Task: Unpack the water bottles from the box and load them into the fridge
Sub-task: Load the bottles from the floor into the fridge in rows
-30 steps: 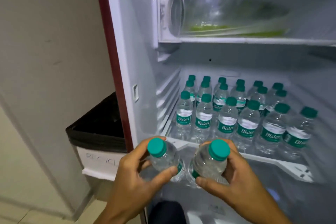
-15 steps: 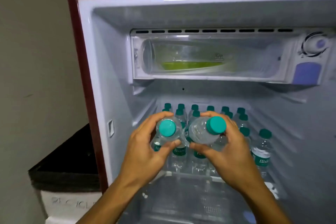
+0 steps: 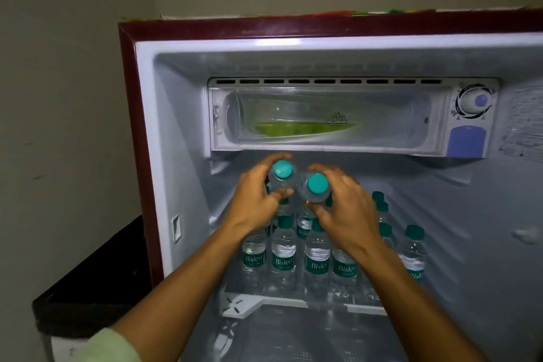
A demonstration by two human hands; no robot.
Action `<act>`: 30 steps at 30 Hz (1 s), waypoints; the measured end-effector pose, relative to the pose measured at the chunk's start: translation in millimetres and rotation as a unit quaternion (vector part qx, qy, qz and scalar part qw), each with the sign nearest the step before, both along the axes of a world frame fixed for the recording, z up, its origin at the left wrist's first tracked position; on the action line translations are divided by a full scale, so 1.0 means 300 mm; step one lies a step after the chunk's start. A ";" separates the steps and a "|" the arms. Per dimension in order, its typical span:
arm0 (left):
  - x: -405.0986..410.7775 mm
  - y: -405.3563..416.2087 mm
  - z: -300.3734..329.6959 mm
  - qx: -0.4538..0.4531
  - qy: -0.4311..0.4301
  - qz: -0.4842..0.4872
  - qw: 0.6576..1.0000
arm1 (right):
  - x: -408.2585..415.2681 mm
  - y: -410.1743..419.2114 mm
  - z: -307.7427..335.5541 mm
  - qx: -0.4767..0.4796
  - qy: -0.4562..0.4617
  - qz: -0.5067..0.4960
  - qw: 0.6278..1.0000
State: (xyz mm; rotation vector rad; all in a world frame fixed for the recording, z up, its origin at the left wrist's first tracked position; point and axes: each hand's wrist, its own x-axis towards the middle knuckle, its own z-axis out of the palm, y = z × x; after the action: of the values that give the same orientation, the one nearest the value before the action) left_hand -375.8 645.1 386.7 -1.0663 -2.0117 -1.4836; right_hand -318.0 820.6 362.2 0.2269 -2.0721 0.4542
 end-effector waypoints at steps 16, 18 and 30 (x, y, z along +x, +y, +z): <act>-0.176 0.059 -0.025 -0.096 -0.051 0.130 0.986 | -0.224 0.032 0.002 -0.112 -0.234 -0.015 0.966; -0.201 0.059 -0.030 -0.103 -0.062 0.151 0.981 | -0.244 0.024 0.003 -0.131 -0.242 -0.019 0.961; -0.259 0.057 -0.007 -0.147 -0.077 0.174 0.971 | -0.301 -0.013 0.044 -0.175 -0.304 -0.011 0.936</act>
State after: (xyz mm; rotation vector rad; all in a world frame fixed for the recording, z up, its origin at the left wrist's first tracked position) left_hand -453.3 662.2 384.6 -0.6658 -2.4339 -1.1402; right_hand -408.3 816.6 375.3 -0.1762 -2.5324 0.9620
